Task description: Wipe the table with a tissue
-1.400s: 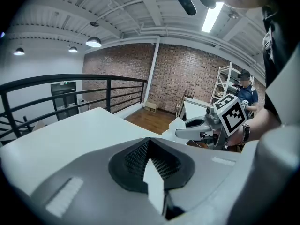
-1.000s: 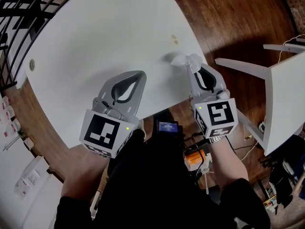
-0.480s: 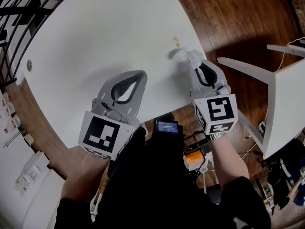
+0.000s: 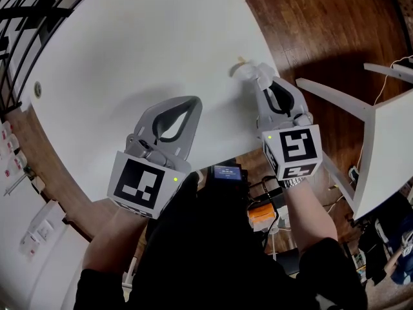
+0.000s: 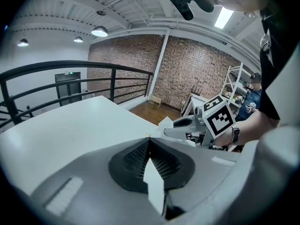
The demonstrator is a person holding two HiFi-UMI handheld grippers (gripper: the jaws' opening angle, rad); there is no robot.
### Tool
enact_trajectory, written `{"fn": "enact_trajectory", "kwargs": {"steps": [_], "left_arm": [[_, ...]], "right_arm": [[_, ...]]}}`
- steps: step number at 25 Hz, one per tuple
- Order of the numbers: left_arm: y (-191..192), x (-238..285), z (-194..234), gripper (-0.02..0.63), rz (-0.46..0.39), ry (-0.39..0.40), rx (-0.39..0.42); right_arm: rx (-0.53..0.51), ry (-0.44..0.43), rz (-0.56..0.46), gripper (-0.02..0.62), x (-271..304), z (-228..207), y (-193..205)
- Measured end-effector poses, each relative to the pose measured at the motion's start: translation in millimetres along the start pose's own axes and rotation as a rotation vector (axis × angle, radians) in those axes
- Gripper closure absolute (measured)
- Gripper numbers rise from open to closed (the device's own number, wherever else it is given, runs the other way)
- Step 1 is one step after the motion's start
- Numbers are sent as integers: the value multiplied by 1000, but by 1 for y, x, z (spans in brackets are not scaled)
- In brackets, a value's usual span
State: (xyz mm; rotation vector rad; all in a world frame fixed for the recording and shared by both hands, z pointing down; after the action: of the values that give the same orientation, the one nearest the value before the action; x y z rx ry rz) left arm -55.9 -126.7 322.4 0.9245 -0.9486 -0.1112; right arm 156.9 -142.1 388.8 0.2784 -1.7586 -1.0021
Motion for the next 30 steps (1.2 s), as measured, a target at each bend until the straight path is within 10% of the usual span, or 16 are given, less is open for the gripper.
{"fn": "enact_trajectory", "kwargs": {"steps": [30], "left_arm": [[1, 0, 23, 592, 7, -18, -47]], "right_arm": [[-138, 2, 125, 569, 47, 11, -27]]}}
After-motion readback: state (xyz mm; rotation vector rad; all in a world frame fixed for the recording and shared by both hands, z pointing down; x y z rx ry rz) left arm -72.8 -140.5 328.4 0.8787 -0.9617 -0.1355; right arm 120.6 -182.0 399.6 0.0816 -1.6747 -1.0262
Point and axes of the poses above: the fingertips, and each gripper's own axes: x forward along the fingers, z to its left, y out of its underside, the point moved 10 cm from there along -x, backward along the fingers, and after that the axes turned 4 degrees about z, right-handed, at the moved point
